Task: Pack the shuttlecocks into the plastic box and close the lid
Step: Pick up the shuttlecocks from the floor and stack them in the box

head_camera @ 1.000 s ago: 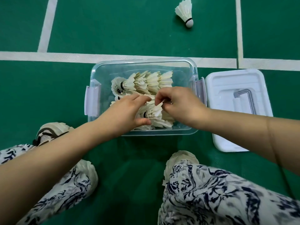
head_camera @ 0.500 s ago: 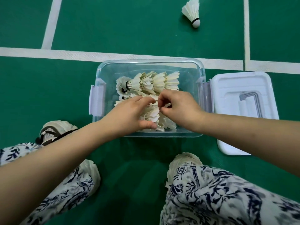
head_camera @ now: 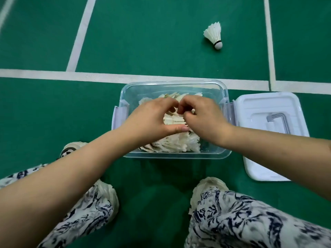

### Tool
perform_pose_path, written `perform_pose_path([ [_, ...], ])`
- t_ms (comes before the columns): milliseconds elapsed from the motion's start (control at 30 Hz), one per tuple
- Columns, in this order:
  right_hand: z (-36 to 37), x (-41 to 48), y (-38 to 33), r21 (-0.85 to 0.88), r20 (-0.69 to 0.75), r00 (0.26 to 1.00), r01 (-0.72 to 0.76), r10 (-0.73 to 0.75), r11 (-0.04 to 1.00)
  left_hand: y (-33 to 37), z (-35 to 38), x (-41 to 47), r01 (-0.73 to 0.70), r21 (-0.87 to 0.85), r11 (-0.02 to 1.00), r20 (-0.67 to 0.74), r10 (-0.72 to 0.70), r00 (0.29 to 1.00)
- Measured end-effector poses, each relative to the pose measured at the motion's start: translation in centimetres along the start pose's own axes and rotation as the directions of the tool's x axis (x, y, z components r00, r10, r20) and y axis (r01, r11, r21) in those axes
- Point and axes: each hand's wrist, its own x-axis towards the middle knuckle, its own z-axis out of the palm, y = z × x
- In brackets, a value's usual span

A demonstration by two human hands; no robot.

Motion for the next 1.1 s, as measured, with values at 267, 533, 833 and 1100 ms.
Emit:
perform_pose_path([
  [267,-3.4,2.1,1.8,0.079,-0.192,0.980,-0.038,0.053,0.996,1.5,-1.7,5.4,-0.047,-0.178,0.983,-0.034,0.041,0.999],
  [533,-4.8,5.2,6.2,0.056,-0.244,0.963,-0.105,0.115,0.993,0.1,-1.2,18.1,0.074,0.010,0.997,-0.107,-0.072,0.992],
  [833,-5.6,8.9,6.9,0.052,-0.200,0.980,-0.008,0.018,0.999,-2.0,-1.4,27.1,0.248,0.125,0.961,-0.125,-0.233,0.964],
  [1100,-5.8,10.0,6.4,0.165,-0.231,0.971,-0.024,0.062,0.986,-2.3,0.8,31.6,0.254,0.105,0.962,0.021,-0.257,0.966],
])
